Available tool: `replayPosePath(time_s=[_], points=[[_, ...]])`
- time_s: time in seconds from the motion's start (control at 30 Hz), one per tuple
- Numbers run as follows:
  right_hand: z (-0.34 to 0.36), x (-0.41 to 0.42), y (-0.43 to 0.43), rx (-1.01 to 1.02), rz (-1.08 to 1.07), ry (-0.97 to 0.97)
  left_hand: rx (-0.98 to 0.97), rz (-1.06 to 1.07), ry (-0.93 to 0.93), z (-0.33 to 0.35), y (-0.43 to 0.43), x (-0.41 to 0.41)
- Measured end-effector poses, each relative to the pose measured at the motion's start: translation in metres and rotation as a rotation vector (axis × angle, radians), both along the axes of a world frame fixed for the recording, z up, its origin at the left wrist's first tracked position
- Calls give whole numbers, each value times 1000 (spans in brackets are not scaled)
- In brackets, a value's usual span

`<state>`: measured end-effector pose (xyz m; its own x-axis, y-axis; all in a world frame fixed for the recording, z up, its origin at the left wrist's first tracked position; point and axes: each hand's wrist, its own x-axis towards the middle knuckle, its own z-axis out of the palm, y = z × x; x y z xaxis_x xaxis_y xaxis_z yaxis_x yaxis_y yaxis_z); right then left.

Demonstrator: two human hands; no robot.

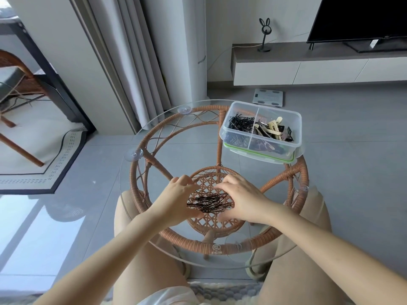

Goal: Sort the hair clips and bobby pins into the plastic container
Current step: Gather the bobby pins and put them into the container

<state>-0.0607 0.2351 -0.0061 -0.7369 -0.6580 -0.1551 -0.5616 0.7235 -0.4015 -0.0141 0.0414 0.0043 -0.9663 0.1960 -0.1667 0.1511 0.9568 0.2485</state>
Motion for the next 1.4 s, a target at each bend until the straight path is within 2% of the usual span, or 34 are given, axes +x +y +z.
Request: replayPosePath(time_s=[0.2, 0.47, 0.67, 0.87, 1.17, 1.4], points=[[3, -2, -17, -68, 77, 42, -17, -82, -30, 4, 4, -6], [-2, -3, -21, 9, 302, 340, -141, -205, 64, -2, 1, -7], [-2, -10, -21, -140, 176, 201, -42, -156, 12, 14, -1, -16], [32, -44, -7, -251, 132, 177, 126, -44, 47, 57, 7, -38], [102, -139, 13, -99, 166, 330, 256, 111, 196, 98, 44, -120], [99, -208, 23, 212, 227, 478, 278, 221, 188, 83, 74, -189]])
